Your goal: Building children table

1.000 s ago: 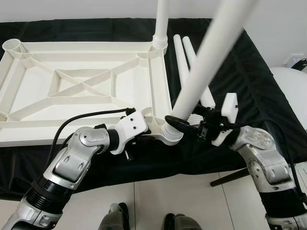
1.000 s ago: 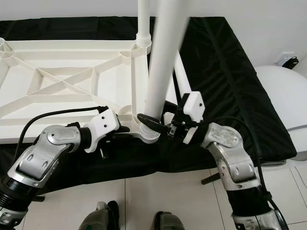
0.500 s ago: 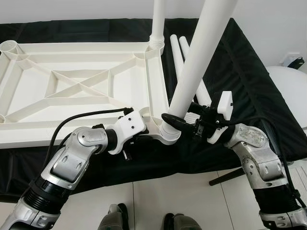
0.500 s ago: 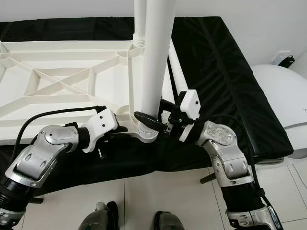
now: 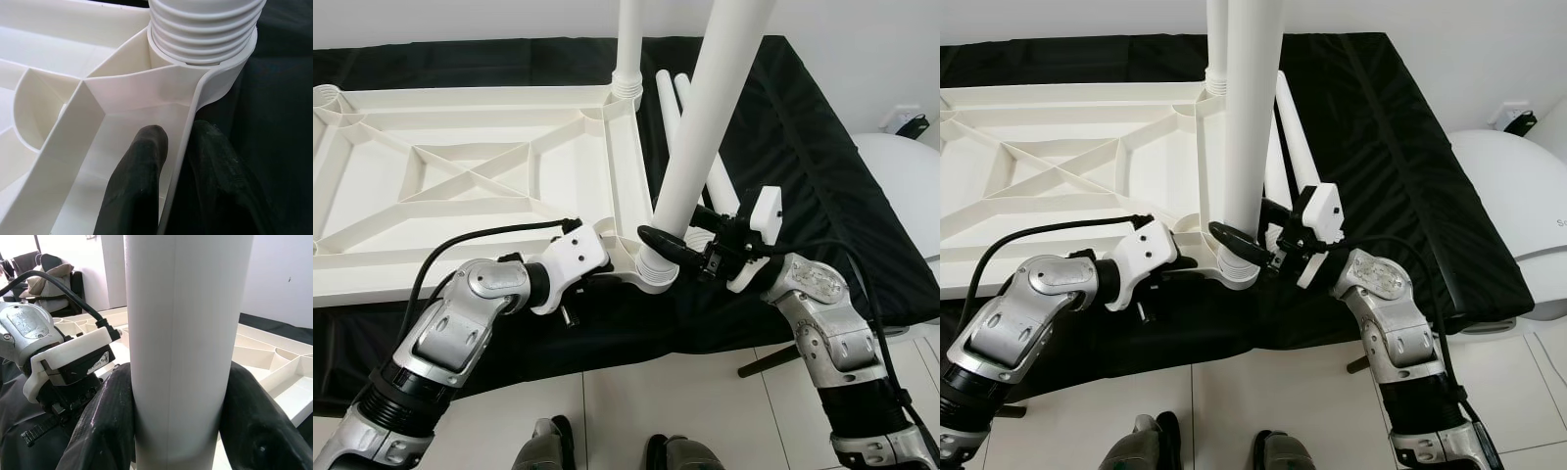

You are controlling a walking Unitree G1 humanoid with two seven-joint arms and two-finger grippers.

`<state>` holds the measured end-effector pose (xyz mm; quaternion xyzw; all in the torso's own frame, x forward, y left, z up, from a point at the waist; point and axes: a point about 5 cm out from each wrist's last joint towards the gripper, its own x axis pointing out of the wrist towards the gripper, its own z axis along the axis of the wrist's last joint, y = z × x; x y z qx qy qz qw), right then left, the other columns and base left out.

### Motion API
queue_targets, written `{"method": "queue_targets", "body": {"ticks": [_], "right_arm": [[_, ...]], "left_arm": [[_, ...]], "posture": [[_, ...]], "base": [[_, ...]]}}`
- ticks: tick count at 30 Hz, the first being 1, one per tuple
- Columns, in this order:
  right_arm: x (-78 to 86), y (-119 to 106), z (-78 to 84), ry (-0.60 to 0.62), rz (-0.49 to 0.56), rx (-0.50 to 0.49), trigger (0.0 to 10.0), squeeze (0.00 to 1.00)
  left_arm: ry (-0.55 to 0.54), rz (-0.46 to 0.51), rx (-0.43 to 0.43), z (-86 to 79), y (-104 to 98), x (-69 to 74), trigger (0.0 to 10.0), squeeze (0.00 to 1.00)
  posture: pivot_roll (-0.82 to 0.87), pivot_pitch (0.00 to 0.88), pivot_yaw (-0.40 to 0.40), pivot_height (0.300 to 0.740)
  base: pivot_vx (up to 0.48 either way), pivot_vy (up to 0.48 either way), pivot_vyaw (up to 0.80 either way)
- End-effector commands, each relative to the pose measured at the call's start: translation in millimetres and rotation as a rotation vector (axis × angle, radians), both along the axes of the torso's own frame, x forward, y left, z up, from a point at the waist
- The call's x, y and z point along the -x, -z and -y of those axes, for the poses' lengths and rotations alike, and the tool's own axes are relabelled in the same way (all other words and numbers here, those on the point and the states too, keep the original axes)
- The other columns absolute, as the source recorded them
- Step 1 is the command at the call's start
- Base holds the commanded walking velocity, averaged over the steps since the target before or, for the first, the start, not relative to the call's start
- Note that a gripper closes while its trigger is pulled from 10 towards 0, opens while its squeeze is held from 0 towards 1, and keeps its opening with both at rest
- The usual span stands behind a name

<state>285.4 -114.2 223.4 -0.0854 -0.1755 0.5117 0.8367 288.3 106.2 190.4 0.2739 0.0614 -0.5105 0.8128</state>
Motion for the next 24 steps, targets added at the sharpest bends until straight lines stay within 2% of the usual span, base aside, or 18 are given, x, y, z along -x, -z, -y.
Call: {"method": "queue_targets", "body": {"ticks": [1,14,24], "right_arm": [[-4.6,47.2,-6.1,0.036,-0.200,0.117,10.0,0.00],[-5.3,47.5,-9.9,0.038,-0.188,0.122,10.0,0.00],[-0.2,46.5,-14.3,0.159,-0.184,0.060,10.0,0.00]], "left_arm": [[0.085,0.036,0.029,13.7,-8.8,10.1,10.0,0.00],[0.078,0.042,0.037,14.3,-9.5,12.0,10.0,0.00],[0.080,0.051,0.046,16.3,-11.7,12.2,10.0,0.00]], "posture": [[-0.02,0.292,-0.025,0.740],[-0.02,0.287,-0.036,0.740],[-0.02,0.281,-0.038,0.740]], "base": [[0.000,0.000,0.00],[0.000,0.000,0.00],[0.000,0.000,0.00]]}}
